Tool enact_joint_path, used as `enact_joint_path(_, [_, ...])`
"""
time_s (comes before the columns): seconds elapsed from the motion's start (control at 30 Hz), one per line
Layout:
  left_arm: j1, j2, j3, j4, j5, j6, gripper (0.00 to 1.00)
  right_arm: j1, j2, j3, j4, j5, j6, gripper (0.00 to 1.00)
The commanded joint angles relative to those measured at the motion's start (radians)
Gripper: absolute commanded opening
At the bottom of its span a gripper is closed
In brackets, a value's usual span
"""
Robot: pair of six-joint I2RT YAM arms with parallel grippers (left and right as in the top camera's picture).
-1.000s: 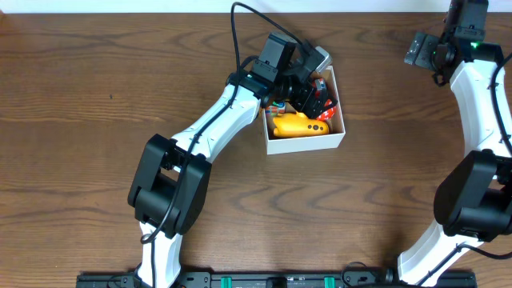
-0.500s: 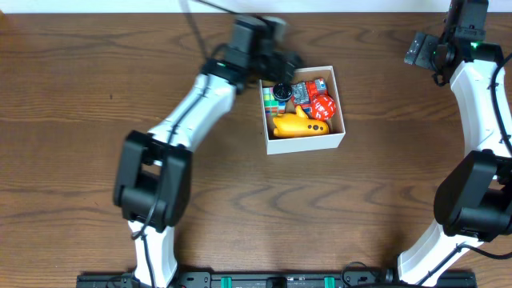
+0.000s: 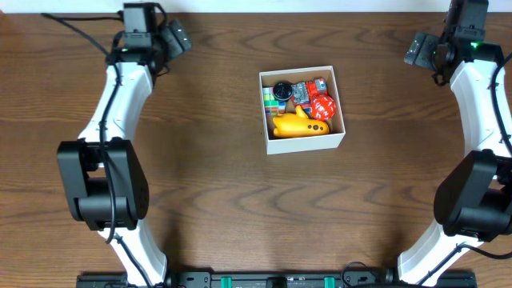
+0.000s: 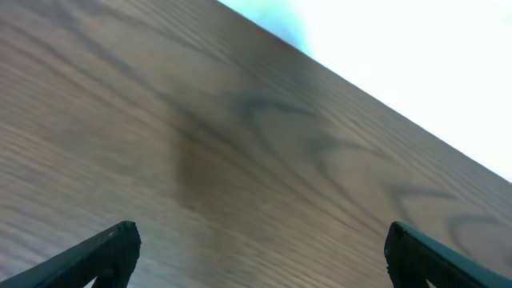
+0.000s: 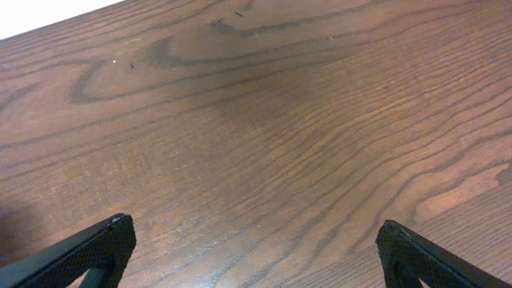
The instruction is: Pack container
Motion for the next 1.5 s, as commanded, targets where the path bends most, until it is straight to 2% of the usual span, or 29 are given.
enact_joint_path(0.0, [0.022,-0.024,0.0,-0.006,-0.019,-0.012,0.98,-0.005,-0.015,0.008,0.0,0.014,-0.011,0.99])
enact_joint_path(1.37, [0.029,-0.024,-0.001,-0.017,-0.019,-0.012,0.98,-0.005,-0.024,0.006,-0.013,0.014,-0.011,0.99])
enact_joint_path(1.47, [0.029,-0.024,-0.001,-0.018,-0.019,-0.012,0.98,0.004,-0.075,0.006,-0.051,-0.054,0.027,0.99])
